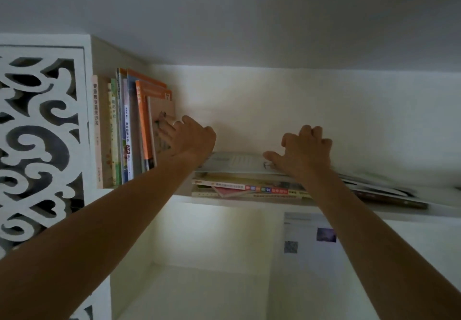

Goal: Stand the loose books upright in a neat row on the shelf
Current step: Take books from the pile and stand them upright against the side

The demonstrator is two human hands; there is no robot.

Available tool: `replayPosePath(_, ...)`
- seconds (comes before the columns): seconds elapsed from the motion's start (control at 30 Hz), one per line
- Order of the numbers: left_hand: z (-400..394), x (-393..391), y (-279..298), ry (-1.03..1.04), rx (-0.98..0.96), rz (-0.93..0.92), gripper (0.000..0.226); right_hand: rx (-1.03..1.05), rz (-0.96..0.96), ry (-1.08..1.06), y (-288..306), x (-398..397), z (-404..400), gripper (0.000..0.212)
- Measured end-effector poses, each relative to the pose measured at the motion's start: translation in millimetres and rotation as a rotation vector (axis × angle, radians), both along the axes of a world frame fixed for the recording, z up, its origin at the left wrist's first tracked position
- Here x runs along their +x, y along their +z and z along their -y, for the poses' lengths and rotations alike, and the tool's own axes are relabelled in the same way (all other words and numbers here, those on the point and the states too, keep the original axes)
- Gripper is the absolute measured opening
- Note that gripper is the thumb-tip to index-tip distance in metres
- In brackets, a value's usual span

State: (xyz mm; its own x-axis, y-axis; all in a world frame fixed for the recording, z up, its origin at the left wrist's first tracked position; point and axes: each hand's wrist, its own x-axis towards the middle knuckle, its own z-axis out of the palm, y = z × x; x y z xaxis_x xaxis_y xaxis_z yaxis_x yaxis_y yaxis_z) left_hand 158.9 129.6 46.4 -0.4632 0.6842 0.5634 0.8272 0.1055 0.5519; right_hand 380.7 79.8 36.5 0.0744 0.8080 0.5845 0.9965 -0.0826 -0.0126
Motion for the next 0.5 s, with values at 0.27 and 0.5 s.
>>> replayPosePath(0.27,-7,10,-10,0.06,0.01,0.084,0.069,-0.586,-0.065,0.228,10,55,11,0.108)
replayPosePath(0.5,-1,14,-8,0.04,0.026,0.11,0.064,-0.368,-0.071,0.364,6,59,0,0.067)
